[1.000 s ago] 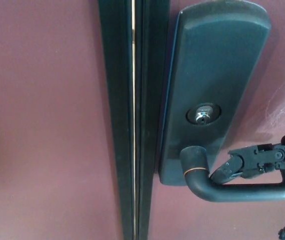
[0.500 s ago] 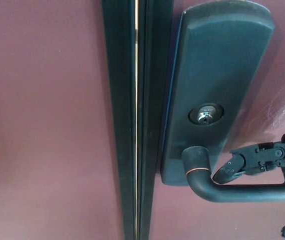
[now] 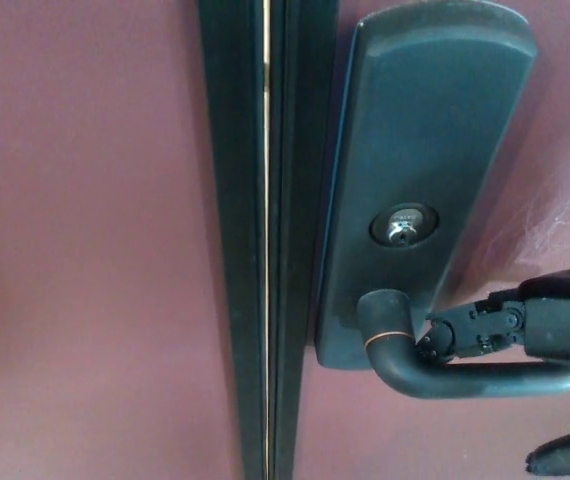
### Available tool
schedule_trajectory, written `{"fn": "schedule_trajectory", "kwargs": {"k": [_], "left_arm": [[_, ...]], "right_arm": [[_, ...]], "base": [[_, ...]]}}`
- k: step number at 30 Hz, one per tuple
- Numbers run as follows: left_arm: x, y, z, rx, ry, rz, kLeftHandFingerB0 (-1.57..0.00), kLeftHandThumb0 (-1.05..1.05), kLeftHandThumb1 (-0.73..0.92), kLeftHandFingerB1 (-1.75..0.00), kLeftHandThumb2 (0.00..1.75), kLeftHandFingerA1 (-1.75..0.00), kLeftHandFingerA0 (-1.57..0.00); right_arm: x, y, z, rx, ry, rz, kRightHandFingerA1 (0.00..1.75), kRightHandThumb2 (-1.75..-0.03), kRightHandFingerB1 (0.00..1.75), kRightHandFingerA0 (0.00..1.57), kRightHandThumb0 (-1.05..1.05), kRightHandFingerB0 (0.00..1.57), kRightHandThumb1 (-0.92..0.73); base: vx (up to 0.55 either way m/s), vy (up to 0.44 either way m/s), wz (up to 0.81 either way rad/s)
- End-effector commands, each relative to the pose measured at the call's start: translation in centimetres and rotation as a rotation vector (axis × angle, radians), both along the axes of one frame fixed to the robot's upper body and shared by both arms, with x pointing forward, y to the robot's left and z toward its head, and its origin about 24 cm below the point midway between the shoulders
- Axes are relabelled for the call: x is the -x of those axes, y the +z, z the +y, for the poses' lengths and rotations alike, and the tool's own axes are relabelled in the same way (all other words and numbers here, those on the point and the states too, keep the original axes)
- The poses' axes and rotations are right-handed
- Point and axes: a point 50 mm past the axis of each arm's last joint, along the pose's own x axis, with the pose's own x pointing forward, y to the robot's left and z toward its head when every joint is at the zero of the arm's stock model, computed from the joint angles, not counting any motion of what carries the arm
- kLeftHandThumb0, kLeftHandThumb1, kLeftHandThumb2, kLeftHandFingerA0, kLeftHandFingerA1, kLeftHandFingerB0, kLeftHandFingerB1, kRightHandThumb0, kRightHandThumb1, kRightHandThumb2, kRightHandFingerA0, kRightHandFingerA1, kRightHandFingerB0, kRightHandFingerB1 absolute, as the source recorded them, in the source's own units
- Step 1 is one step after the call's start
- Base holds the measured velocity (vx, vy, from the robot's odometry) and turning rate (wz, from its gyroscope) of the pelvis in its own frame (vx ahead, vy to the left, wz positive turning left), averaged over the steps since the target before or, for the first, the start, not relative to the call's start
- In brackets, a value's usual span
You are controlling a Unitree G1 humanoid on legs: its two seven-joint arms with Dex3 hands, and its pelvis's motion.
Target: The robot walks towards the door handle and put its right hand on it and twist the handle
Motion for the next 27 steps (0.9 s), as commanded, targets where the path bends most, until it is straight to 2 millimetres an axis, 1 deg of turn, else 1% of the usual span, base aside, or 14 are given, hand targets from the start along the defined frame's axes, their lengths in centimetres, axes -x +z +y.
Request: {"fn": "schedule_trajectory", "kwargs": {"k": [1, 8, 14, 15, 22, 27], "left_arm": [[0.4, 0.0, 0.1, 0.008, 0.014, 0.006, -0.61, -0.28, 0.52, -0.65, 0.55, -0.7, -0.78], [0.3, 0.1, 0.2, 0.006, -0.003, 0.009, -0.61, -0.27, 0.51, -0.65, 0.55, -0.7, -0.78], [0.5, 0.0, 0.2, 0.004, -0.007, 0.015, -0.61, -0.27, 0.51, -0.65, 0.55, -0.7, -0.78], [0.5, 0.0, 0.2, 0.006, -0.004, 0.013, -0.61, -0.27, 0.51, -0.65, 0.55, -0.7, -0.78], [0.7, -0.1, 0.1, 0.012, 0.001, 0.014, -0.61, -0.27, 0.51, -0.65, 0.55, -0.7, -0.78], [0.7, 0.0, 0.1, 0.011, 0.001, 0.012, -0.6, -0.28, 0.52, -0.65, 0.55, -0.71, -0.78]], "right_arm": [[-1.1, -1.9, 0.0, 0.067, -0.039, 0.042, 0.5, -0.97, 0.49, 0.08, -0.34, 0.07, -0.38], [-2.3, -3.7, 0.2, 0.096, -0.083, 0.066, 0.5, -0.96, 0.48, 0.07, -0.34, 0.07, -0.38], [-2.2, -4.5, 0.5, 0.09, -0.092, 0.093, 0.5, -0.97, 0.48, 0.07, -0.34, 0.06, -0.38], [-2.2, -4.5, 0.6, 0.09, -0.091, 0.094, 0.33, -0.61, 0.31, 0.2, -0.64, 0.22, -0.64], [-1.7, -5.5, 1.3, 0.096, -0.071, 0.125, 0.33, -0.61, 0.31, 0.2, -0.64, 0.22, -0.64], [-1.7, -6.2, 1.6, 0.112, -0.071, 0.143, 0.33, -0.61, 0.31, 0.19, -0.64, 0.22, -0.64]], "base": [[0.0, 0.0, 0.0], [0.0, 0.0, 0.0], [0.0, 0.0, 0.0], [0.0, 0.0, 0.0], [0.0, 0.0, 0.0], [0.0, 0.0, 0.0]]}}
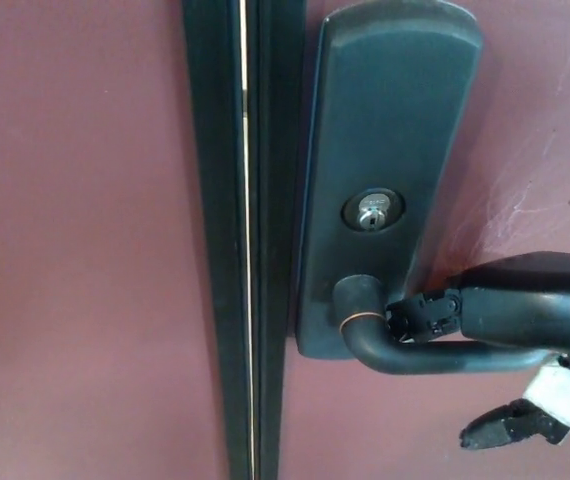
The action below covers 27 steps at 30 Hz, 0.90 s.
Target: The robot walks towards the door handle and put its right hand on it and twist the handle
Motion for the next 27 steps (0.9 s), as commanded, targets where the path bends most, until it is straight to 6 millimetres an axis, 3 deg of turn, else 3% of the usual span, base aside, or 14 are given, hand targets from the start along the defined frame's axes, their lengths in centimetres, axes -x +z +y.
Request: {"fn": "schedule_trajectory", "kwargs": {"k": [1, 3, 4, 16, 17, 24, 25, 27], "left_arm": [[0.1, 0.1, 0.1, 0.007, -0.001, -0.001, -0.6, -0.28, 0.52, -0.65, 0.55, -0.71, -0.78], [0.0, 0.1, 0.1, 0.008, 0.003, -0.004, -0.6, -0.28, 0.52, -0.65, 0.55, -0.71, -0.79], [-0.1, 0.1, 0.1, 0.01, 0.003, -0.006, -0.6, -0.28, 0.51, -0.65, 0.55, -0.71, -0.79], [-0.2, 0.1, 0.2, 0.0, -0.005, -0.004, -0.6, -0.28, 0.51, -0.65, 0.55, -0.71, -0.78], [-0.1, 0.1, 0.1, 0.002, -0.004, -0.005, -0.6, -0.28, 0.51, -0.65, 0.55, -0.71, -0.78], [-0.4, 0.2, 0.2, 0.008, -0.001, -0.015, -0.59, -0.27, 0.51, -0.64, 0.55, -0.7, -0.77], [-0.4, 0.3, 0.2, 0.009, -0.001, -0.015, -0.59, -0.27, 0.51, -0.64, 0.55, -0.7, -0.77], [-0.4, 0.3, 0.2, 0.009, 0.0, -0.015, -0.59, -0.27, 0.51, -0.64, 0.55, -0.7, -0.77]], "right_arm": [[0.3, -3.4, -0.4, 0.069, -0.057, 0.19, 0.33, -0.61, 0.31, 0.19, -0.64, 0.22, -0.64], [0.2, -3.5, -0.4, 0.075, -0.059, 0.194, 0.33, -0.61, 0.32, 0.2, -0.64, 0.22, -0.64], [0.1, -3.4, -0.4, 0.079, -0.058, 0.191, 0.5, -0.97, 0.48, 0.07, -0.34, 0.06, -0.38], [-0.7, -1.3, -0.8, 0.066, -0.068, 0.162, 0.5, -0.96, 0.49, 0.08, -0.34, 0.07, -0.38], [-1.1, -0.3, -0.9, 0.054, -0.08, 0.139, 0.34, -0.59, 0.31, 0.25, -0.65, 0.22, -0.64], [-1.6, 3.1, -1.7, 0.016, -0.09, 0.037, 0.33, -0.6, 0.28, 0.21, -0.78, 0.18, -0.66], [-1.6, 3.7, -1.8, 0.007, -0.09, 0.019, 0.48, -0.95, 0.46, 0.01, -0.39, 0.0, -0.32], [-1.6, 4.0, -1.9, 0.001, -0.09, 0.013, 0.48, -0.95, 0.46, 0.01, -0.39, 0.0, -0.32]], "base": [[0.0, 0.0, 0.0], [0.0, 0.0, 0.0], [0.0, 0.0, 0.0], [0.0, 0.0, 0.0], [0.0, 0.0, 0.0], [0.0, 0.0, 0.0], [0.0, 0.0, 0.0], [0.0, 0.0, 0.0]]}}
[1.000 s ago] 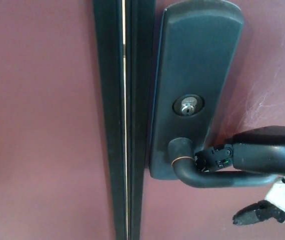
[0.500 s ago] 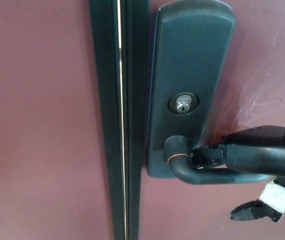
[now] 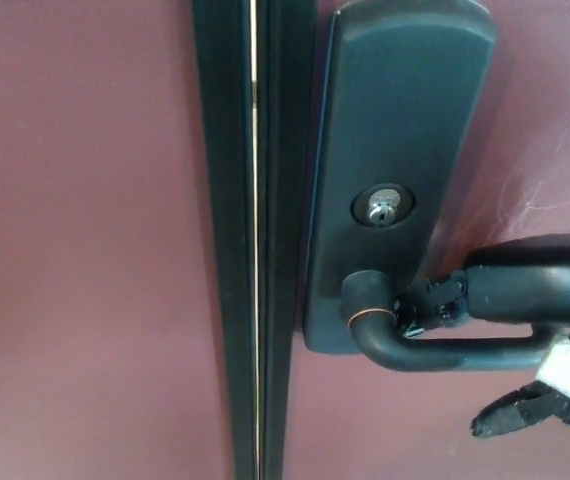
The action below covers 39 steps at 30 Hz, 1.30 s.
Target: The robot walks towards the door handle and put its right hand on it and twist the handle
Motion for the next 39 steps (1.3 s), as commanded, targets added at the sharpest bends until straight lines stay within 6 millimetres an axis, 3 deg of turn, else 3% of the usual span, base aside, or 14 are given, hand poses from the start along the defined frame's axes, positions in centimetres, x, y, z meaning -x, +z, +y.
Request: {"fn": "schedule_trajectory", "kwargs": {"k": [1, 2, 3, 4, 8, 9, 11, 12, 13, 15, 16, 17, 31, 39], "left_arm": [[-0.1, 0.2, 0.2, 0.005, 0.002, -0.007, -0.59, -0.27, 0.51, -0.64, 0.55, -0.7, -0.77], [-0.1, 0.2, 0.3, 0.005, 0.001, -0.007, -0.59, -0.27, 0.51, -0.64, 0.55, -0.7, -0.77], [-0.1, 0.2, 0.3, 0.005, -0.003, -0.006, -0.59, -0.27, 0.51, -0.64, 0.55, -0.7, -0.77], [-0.1, 0.2, 0.3, 0.006, -0.008, -0.006, -0.58, -0.27, 0.51, -0.63, 0.55, -0.7, -0.78], [-0.1, 0.2, 0.3, 0.006, -0.008, -0.006, -0.58, -0.27, 0.51, -0.63, 0.55, -0.7, -0.78], [0.1, 0.2, 0.3, 0.004, -0.006, 0.001, -0.59, -0.27, 0.52, -0.63, 0.55, -0.7, -0.78], [0.2, 0.2, 0.3, 0.006, -0.002, 0.003, -0.59, -0.28, 0.51, -0.64, 0.55, -0.7, -0.77], [0.4, 0.2, 0.4, 0.006, 0.001, 0.005, -0.59, -0.28, 0.51, -0.64, 0.55, -0.7, -0.77], [0.5, 0.1, 0.3, 0.004, 0.008, 0.007, -0.59, -0.28, 0.51, -0.64, 0.55, -0.7, -0.77], [0.5, 0.1, 0.3, 0.002, 0.01, 0.008, -0.59, -0.28, 0.51, -0.64, 0.55, -0.7, -0.77], [0.5, 0.1, 0.3, -0.001, 0.005, 0.012, -0.59, -0.27, 0.51, -0.64, 0.55, -0.7, -0.77], [0.5, 0.1, 0.3, -0.001, 0.004, 0.012, -0.59, -0.28, 0.51, -0.64, 0.55, -0.7, -0.77], [0.9, 0.0, 0.3, -0.004, -0.01, 0.032, -0.61, -0.27, 0.51, -0.64, 0.55, -0.7, -0.79], [0.5, 0.1, 0.3, 0.0, -0.012, 0.026, -0.61, -0.26, 0.51, -0.64, 0.56, -0.7, -0.79]], "right_arm": [[-0.6, 1.4, -1.2, -0.008, -0.07, -0.015, 0.48, -0.95, 0.46, 0.01, -0.39, 0.0, -0.32], [-0.6, 2.5, -1.5, -0.039, -0.074, -0.047, 0.4, -0.94, 0.33, 0.04, -0.86, 0.06, -0.56], [-0.5, 3.3, -1.7, -0.062, -0.074, -0.072, 0.4, -0.94, 0.33, 0.03, -0.84, 0.07, -0.55], [-0.5, 3.7, -1.7, -0.094, -0.068, -0.103, 0.31, -0.63, 0.29, 0.17, -0.61, 0.22, -0.75], [-0.6, 3.8, -1.7, -0.103, -0.063, -0.104, 0.31, -0.63, 0.29, 0.17, -0.61, 0.22, -0.75], [-0.9, 3.1, -2.0, -0.154, -0.064, -0.122, 0.56, -0.93, 0.53, 0.45, -0.35, 0.39, -0.63], [-0.9, 2.7, -2.3, -0.182, -0.069, -0.127, 0.54, -0.91, 0.49, 0.38, -0.4, 0.26, -0.57], [-0.8, 2.9, -2.3, -0.178, -0.08, -0.112, 0.37, -0.6, 0.34, 0.31, -0.49, 0.27, -0.67], [-0.8, 3.5, -2.4, -0.158, -0.107, -0.097, 0.48, -0.95, 0.46, 0.01, -0.36, 0.0, -0.38], [-0.8, 4.0, -2.4, -0.147, -0.114, -0.098, 0.49, -0.94, 0.47, 0.02, -0.37, 0.0, -0.35], [-0.7, 4.4, -2.5, -0.138, -0.12, -0.101, 0.32, -0.62, 0.24, 0.12, -0.76, 0.11, -0.62], [-0.6, 5.0, -2.6, -0.131, -0.121, -0.109, 0.31, -0.88, 0.24, 0.0, -0.75, 0.08, -0.5], [-0.1, 6.7, -3.4, -0.146, -0.117, -0.151, 0.1, -0.9, 0.09, 0.0, -0.82, 0.0, -0.52], [1.5, 11.0, -5.4, -0.17, -0.15, -0.241, 0.05, -0.92, 0.04, 0.0, -0.87, 0.0, -0.54]], "base": [[0.0, 0.0, 0.0], [0.0, 0.0, 0.0], [0.0, 0.0, 0.0], [0.0, 0.0, 0.0], [0.0, 0.0, 0.0], [0.0, 0.0, 0.0], [0.0, 0.0, 0.0], [0.0, 0.0, 0.0], [0.0, 0.0, 0.0], [0.0, 0.0, 0.0], [0.0, 0.0, 0.0], [0.0, 0.0, 0.0], [0.0, 0.0, 0.0], [0.0, 0.0, 0.0]]}}
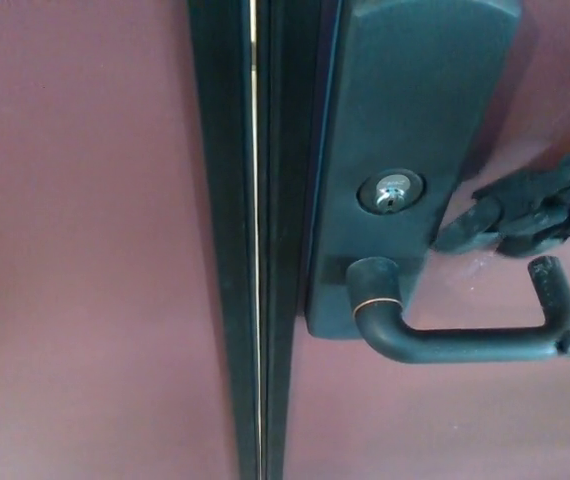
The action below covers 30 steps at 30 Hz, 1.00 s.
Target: The robot walks towards the door handle and put its right hand on it and twist the handle
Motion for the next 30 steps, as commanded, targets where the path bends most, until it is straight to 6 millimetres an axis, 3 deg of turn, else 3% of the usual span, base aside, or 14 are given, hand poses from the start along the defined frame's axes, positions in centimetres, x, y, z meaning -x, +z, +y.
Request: {"fn": "schedule_trajectory", "kwargs": {"k": [1, 4, 6, 10, 17, 18, 24, 29, 30], "left_arm": [[-0.2, 0.2, 0.2, 0.0, -0.014, 0.005, -0.61, -0.26, 0.51, -0.64, 0.56, -0.7, -0.79], [-0.2, 0.2, 0.2, 0.0, -0.014, 0.005, -0.61, -0.26, 0.51, -0.64, 0.56, -0.7, -0.79], [-0.6, 0.1, -0.1, 0.018, -0.006, -0.012, -0.6, -0.26, 0.51, -0.64, 0.56, -0.7, -0.78], [-0.8, -0.1, -0.4, 0.028, -0.021, -0.015, -0.59, -0.26, 0.51, -0.64, 0.56, -0.7, -0.78], [-1.2, -0.3, -1.1, 0.029, -0.057, -0.011, -0.6, -0.26, 0.51, -0.64, 0.56, -0.7, -0.78], [-1.3, -0.4, -1.2, 0.031, -0.059, -0.013, -0.6, -0.26, 0.51, -0.64, 0.56, -0.7, -0.78], [-0.7, -0.5, -1.3, 0.034, -0.051, -0.014, -0.6, -0.26, 0.51, -0.64, 0.56, -0.7, -0.78], [0.1, -0.9, -1.8, 0.055, -0.042, -0.005, -0.61, -0.26, 0.5, -0.65, 0.56, -0.7, -0.76], [0.1, -0.9, -1.8, 0.056, -0.042, -0.009, -0.61, -0.26, 0.5, -0.65, 0.56, -0.7, -0.76]], "right_arm": [[1.1, 4.1, -1.8, -0.034, -0.073, -0.161, 0.05, -0.92, 0.04, 0.0, -0.87, 0.0, -0.54], [1.2, 4.1, -1.9, -0.035, -0.071, -0.159, 0.05, -0.92, 0.04, 0.0, -0.87, 0.0, -0.54], [3.6, 6.6, -4.3, -0.106, -0.098, -0.213, 0.07, -0.92, 0.04, 0.0, -0.88, 0.0, -0.53], [6.8, 8.0, -6.8, -0.162, -0.132, -0.259, 0.1, -0.91, 0.07, 0.0, -0.83, 0.0, -0.51], [11.6, 7.5, -10.3, -0.322, -0.201, -0.34, 0.13, -0.87, 0.09, 0.0, -0.79, 0.0, -0.48], [12.6, 6.8, -11.2, -0.328, -0.236, -0.347, 0.13, -0.87, 0.09, 0.0, -0.79, 0.0, -0.48], [14.6, 1.9, -14.5, -0.461, -0.403, -0.22, 0.19, -0.85, 0.13, 0.0, -0.74, 0.0, -0.46], [17.4, -4.5, -17.0, -0.745, -0.63, -0.177, 0.35, -0.77, 0.24, 0.06, -0.65, 0.07, -0.43], [17.6, -5.9, -17.1, -0.765, -0.686, -0.195, 0.4, -0.76, 0.31, 0.05, -0.69, 0.0, -0.42]], "base": [[0.0, 0.0, 0.0], [0.0, 0.0, 0.0], [0.0, 0.0, 0.0], [0.0, 0.0, 0.0], [0.0, 0.0, 0.0], [0.0, 0.0, 0.0], [0.0, 0.0, 0.0], [0.0, 0.0, 0.0], [0.0, 0.0, 0.0]]}}
